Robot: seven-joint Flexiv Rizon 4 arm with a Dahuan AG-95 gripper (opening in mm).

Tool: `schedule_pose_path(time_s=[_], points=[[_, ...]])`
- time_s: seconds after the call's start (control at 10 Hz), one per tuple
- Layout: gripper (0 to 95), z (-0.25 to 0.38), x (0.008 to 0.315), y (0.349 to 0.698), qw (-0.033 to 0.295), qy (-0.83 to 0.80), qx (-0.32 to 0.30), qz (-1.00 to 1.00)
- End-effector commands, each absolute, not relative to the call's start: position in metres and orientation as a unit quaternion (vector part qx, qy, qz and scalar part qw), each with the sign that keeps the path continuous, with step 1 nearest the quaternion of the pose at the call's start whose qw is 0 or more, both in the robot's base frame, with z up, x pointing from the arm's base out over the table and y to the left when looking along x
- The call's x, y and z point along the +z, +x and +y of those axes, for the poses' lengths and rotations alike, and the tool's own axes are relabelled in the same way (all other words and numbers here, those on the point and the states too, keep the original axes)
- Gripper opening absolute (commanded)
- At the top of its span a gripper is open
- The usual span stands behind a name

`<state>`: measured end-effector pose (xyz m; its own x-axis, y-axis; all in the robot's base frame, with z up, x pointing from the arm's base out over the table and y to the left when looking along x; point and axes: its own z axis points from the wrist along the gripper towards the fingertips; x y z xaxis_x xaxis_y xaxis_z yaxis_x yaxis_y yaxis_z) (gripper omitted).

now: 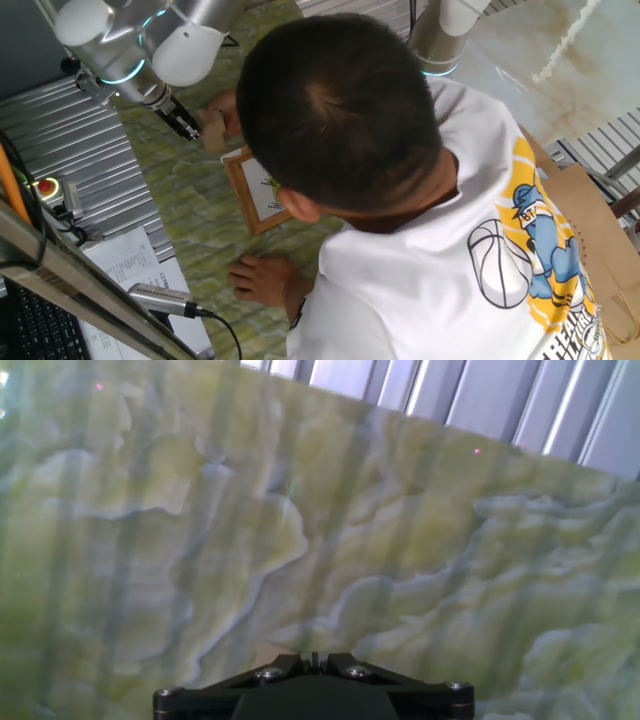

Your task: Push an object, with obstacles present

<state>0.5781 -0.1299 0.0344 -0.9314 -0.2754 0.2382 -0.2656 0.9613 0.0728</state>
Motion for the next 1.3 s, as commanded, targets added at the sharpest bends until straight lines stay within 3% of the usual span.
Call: schedule_pose_path(time_s=[0.1, 1.3], points=[[0.0, -0.125, 0.035, 0.576, 0.126, 0.136, -0.019, -0.983], [0.0, -0.115, 0.036, 0.552, 0.132, 0.135, -0.020, -0.982]])
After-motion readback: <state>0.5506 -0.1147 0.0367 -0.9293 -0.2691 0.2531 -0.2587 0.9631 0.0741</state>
